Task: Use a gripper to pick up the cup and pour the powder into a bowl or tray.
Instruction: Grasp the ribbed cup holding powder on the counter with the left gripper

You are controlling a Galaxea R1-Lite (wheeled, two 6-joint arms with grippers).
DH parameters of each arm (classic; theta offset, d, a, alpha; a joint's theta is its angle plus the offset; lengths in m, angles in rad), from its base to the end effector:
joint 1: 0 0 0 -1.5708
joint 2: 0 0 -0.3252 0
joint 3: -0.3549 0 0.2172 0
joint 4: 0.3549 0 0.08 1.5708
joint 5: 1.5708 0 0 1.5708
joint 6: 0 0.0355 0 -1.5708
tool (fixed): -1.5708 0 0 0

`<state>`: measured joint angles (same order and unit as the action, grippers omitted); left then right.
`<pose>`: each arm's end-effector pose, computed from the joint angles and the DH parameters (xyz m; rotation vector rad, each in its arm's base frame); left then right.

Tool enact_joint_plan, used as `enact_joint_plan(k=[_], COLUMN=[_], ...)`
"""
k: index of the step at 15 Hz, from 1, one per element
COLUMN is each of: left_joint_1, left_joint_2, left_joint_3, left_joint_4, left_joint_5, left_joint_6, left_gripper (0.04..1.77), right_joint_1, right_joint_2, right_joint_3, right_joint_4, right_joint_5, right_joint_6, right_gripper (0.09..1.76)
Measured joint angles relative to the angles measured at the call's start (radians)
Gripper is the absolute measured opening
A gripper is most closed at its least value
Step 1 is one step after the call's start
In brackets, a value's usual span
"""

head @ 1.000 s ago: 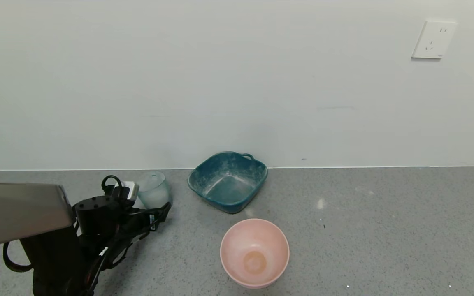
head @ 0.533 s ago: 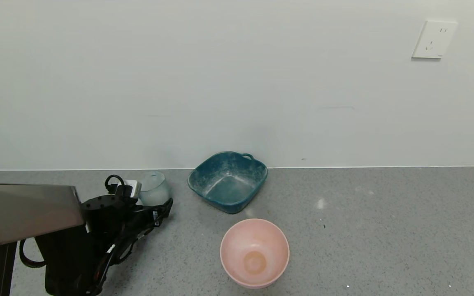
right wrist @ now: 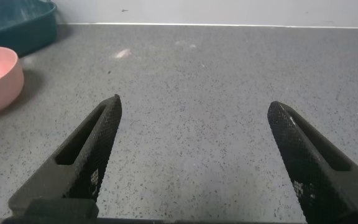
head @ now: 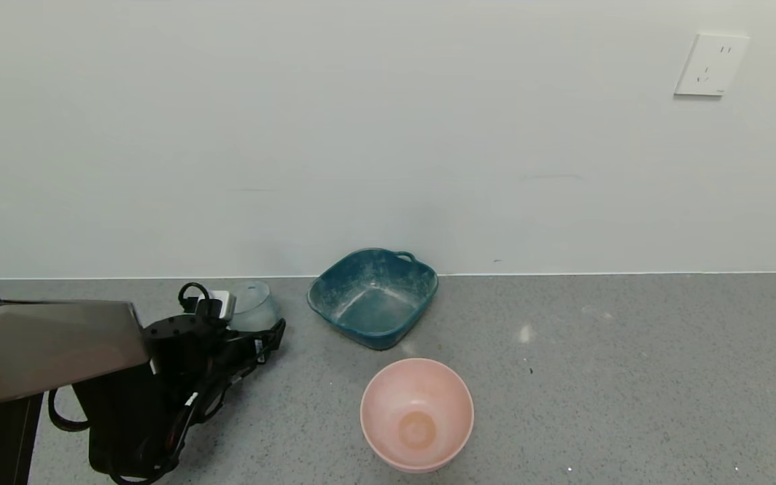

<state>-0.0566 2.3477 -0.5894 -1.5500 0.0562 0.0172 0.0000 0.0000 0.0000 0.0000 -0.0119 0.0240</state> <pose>0.3766 -0.0193 -0.0061 0.0289 0.2080 -0.0022 -0.0060 -0.0004 0.0755 0.0240 -0.0001 -0.0119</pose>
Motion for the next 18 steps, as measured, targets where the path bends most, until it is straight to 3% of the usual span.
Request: enact_joint_plan(k=[18], left_joint_1=[-0.001], left_joint_2=[0.032], left_joint_3=[-0.072], left_joint_4=[0.005], left_joint_5=[0.006], left_joint_6=[0.001], left_gripper=[1.72], right_joint_1=[0.0], right_joint_2=[0.0], right_joint_3=[0.0], right_joint_4=[0.0], right_joint_5=[0.0], right_joint_6=[0.0], right_gripper=[1.71])
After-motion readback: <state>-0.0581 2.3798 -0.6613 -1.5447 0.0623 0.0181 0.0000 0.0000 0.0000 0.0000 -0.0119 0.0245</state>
